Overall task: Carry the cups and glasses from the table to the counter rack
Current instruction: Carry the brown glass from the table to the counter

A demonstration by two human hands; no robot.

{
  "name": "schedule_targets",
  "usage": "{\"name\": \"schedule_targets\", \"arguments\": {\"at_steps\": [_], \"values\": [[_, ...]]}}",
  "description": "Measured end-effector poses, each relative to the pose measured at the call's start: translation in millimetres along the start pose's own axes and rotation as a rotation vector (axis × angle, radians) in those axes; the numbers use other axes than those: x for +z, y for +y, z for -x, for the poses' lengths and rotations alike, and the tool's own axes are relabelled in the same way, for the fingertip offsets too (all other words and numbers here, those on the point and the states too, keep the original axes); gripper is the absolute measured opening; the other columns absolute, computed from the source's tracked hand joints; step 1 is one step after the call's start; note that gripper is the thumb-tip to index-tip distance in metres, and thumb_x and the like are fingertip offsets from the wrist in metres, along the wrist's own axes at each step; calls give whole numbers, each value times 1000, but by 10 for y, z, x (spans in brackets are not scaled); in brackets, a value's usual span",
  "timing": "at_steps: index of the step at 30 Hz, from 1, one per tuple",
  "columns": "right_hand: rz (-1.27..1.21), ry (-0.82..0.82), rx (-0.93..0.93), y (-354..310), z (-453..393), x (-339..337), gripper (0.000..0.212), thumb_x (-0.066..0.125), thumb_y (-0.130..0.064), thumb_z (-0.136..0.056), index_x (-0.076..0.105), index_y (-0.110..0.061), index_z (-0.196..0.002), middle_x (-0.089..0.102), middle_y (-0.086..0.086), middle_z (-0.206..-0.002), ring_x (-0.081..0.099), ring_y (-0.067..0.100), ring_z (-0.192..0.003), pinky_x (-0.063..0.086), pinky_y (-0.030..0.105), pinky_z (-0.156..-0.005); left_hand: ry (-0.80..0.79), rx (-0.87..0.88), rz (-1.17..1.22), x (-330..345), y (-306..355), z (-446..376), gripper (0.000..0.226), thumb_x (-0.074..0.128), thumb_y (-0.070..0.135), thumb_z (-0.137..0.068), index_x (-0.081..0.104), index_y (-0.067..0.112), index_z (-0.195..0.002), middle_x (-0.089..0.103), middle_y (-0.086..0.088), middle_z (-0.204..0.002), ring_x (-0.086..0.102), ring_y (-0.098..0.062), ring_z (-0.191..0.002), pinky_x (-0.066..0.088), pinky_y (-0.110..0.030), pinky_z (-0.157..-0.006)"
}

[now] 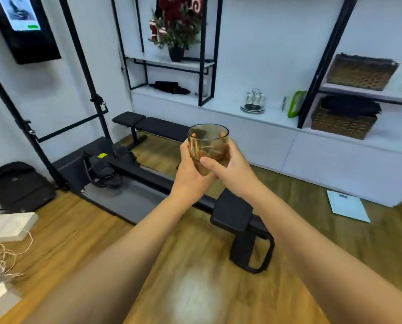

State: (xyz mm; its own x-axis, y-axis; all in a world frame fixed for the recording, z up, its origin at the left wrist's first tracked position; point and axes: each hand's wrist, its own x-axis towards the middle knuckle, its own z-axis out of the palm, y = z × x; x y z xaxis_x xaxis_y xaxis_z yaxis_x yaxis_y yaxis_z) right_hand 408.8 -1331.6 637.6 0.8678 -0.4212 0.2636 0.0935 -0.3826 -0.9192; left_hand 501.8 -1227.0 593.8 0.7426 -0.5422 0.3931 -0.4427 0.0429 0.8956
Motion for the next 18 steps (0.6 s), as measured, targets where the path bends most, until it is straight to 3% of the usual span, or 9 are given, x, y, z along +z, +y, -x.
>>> {"name": "schedule_targets", "arguments": {"at_steps": [3,4,7,12,15,18], "values": [[0,77,20,256,-192,-490,76,77,-45,-84,40,-27,-148,61,-14,-134,58,-1,-121,50,21,-97,-27,-9,43,586,-41,-377,82,81,43,-71,34,34,-137,67,24,-115,67,3,-106,58,-20,-85],[2,101,25,340,-271,-651,76,77,-45,-83,40,-27,-148,61,-14,-134,58,-2,-120,50,20,-96,-44,-4,58,774,-64,-508,80,82,40,-72,35,33,-137,67,21,-117,67,2,-107,57,-18,-85],[25,164,43,615,-539,-1145,77,78,-45,-83,40,-26,-148,62,-15,-131,59,-3,-117,50,19,-93,-87,-2,80,1332,-152,-902,73,83,38,-75,36,38,-132,68,18,-118,68,0,-108,58,-29,-90],[81,205,54,1076,-1080,-1941,92,78,-55,-75,35,-27,-151,59,-14,-136,59,-6,-117,50,24,-100,-124,-27,101,2182,-382,-1623,74,84,41,-72,38,31,-128,71,8,-116,71,-10,-106,61,-46,-90],[88,217,73,1298,-1430,-2389,91,78,-56,-73,36,-28,-149,59,-15,-134,57,-15,-110,49,13,-92,-134,-18,86,2629,-470,-2091,79,88,40,-71,38,28,-131,71,7,-116,72,-11,-105,60,-47,-90],[115,245,77,1467,-1812,-2810,87,79,-53,-75,37,-29,-148,59,-18,-129,54,-20,-106,45,2,-80,-124,-19,43,3019,-513,-2554,80,89,47,-66,36,33,-124,70,14,-113,70,1,-100,61,-40,-87]]}}
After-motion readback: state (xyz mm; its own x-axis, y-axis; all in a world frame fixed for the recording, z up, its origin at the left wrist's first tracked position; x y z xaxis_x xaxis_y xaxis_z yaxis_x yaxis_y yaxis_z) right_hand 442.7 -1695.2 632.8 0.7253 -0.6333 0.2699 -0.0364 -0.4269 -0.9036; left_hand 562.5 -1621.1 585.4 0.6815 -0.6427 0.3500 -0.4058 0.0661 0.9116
